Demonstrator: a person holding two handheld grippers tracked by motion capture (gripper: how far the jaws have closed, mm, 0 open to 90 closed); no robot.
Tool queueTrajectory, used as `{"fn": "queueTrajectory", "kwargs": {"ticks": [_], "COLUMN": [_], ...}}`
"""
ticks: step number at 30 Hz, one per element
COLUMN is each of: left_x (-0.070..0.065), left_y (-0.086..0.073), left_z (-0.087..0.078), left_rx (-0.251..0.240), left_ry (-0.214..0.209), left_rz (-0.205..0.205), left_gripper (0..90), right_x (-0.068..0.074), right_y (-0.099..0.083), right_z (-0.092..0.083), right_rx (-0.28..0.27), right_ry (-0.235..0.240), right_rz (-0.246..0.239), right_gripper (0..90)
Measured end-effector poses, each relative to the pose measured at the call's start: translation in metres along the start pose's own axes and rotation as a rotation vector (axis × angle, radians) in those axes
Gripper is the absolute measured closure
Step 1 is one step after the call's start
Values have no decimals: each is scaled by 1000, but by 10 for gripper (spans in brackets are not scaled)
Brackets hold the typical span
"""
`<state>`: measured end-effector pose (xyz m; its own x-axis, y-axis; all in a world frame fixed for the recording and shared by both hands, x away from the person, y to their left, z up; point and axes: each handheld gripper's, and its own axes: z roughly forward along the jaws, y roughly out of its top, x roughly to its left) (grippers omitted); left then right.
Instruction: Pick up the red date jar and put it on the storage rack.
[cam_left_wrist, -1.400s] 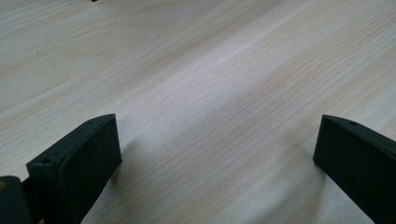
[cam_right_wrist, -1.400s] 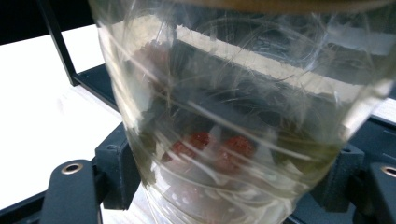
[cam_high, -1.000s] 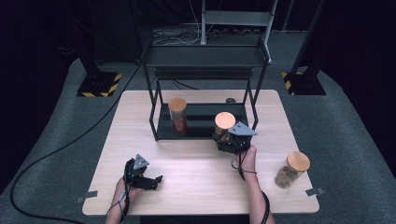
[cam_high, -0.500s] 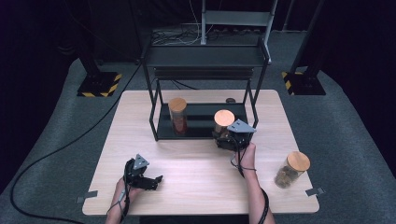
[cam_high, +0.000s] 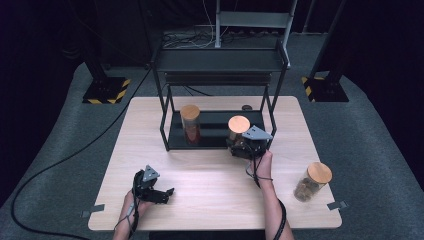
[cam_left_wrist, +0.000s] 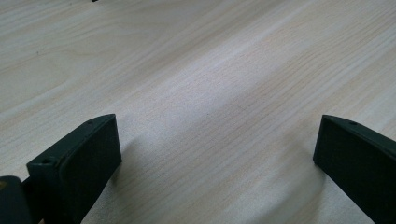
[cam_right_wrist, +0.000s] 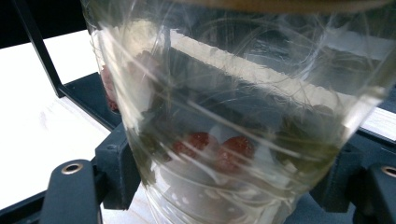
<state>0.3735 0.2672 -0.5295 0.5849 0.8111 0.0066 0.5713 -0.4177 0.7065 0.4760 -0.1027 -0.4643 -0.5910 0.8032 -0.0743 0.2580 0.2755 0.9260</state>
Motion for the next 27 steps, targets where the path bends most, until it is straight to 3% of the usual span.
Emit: {"fn": "queueTrajectory", "kwargs": {"ticks": [27], "left_x": [0], "left_y": [0], "left_z": [0], "left_rx": [0], "left_ry": [0], "left_rz": [-1], "left_gripper": [0], "right_x": [-3], "right_y": [14], "right_z": [11], "right_rx": [-14], "right_ry": [5], "right_rz": [-1], "right_gripper": [243]}}
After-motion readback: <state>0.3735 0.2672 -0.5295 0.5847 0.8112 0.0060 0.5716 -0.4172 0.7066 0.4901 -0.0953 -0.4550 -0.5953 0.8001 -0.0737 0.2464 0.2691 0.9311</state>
